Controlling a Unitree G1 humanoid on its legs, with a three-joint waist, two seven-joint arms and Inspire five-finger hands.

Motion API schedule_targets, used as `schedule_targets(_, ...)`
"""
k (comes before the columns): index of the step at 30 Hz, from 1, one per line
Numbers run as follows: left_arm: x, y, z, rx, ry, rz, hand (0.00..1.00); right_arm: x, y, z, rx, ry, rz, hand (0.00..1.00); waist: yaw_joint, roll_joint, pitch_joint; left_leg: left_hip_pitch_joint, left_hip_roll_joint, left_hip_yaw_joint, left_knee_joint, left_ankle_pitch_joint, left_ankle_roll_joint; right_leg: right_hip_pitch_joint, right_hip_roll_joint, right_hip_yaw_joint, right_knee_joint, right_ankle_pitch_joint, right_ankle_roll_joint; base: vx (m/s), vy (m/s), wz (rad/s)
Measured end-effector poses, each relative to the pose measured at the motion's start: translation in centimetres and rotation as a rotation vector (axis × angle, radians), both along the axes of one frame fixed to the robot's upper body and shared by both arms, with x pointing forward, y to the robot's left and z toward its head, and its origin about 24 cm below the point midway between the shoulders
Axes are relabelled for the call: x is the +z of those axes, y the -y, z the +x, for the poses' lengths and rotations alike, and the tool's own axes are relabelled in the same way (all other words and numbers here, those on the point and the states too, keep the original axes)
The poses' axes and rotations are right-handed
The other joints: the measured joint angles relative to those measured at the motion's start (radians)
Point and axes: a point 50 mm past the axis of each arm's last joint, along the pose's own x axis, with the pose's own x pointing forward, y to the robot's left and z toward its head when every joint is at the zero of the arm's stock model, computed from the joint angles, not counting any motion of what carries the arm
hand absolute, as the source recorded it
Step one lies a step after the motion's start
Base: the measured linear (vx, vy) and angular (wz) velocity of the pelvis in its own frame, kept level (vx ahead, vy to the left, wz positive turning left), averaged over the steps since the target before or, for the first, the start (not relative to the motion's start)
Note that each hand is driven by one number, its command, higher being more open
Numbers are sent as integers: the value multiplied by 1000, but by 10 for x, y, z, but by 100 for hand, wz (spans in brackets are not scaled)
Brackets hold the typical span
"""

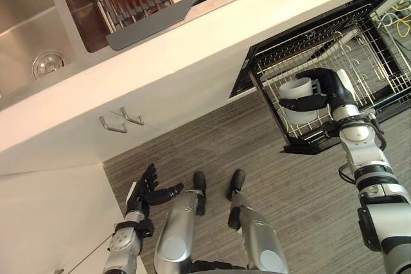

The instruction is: Walk over to the sink, pick up the cup, carry it to the dishwasher, place the cup inside the dishwasher, then close the dishwasher door

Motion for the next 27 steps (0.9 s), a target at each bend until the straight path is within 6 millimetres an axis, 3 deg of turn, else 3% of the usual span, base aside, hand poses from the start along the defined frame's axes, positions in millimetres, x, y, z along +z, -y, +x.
schedule_targets(4,3,10,8,-13,28,-25,100,8,-4,6,-10,8,-9,0,0,0,0,-24,11,-5,13,-2,-4,-28,-1,-27,28,-20,-8,0,-17,1)
schedule_targets(13,8,25,17,-26,63,-70,100,2,-6,9,-96,-22,-25,0,-2,1,0,-65,23,-22,21,-4,-17,-102,-13,-76,127,-76,-15,54,-30,5)
schedule_targets(14,10,26,18,-31,72,-70,100,1,-7,9,-100,-21,-23,100,0,1,0,-68,25,-23,21,-5,-20,-108,-14,-80,138,-81,-16,83,-23,5)
schedule_targets(27,20,35,29,-67,126,-73,100,-3,-18,13,-113,-5,66,100,2,2,0,-93,21,-51,38,-13,-38,-144,-35,-104,228,-135,-23,32,-4,7)
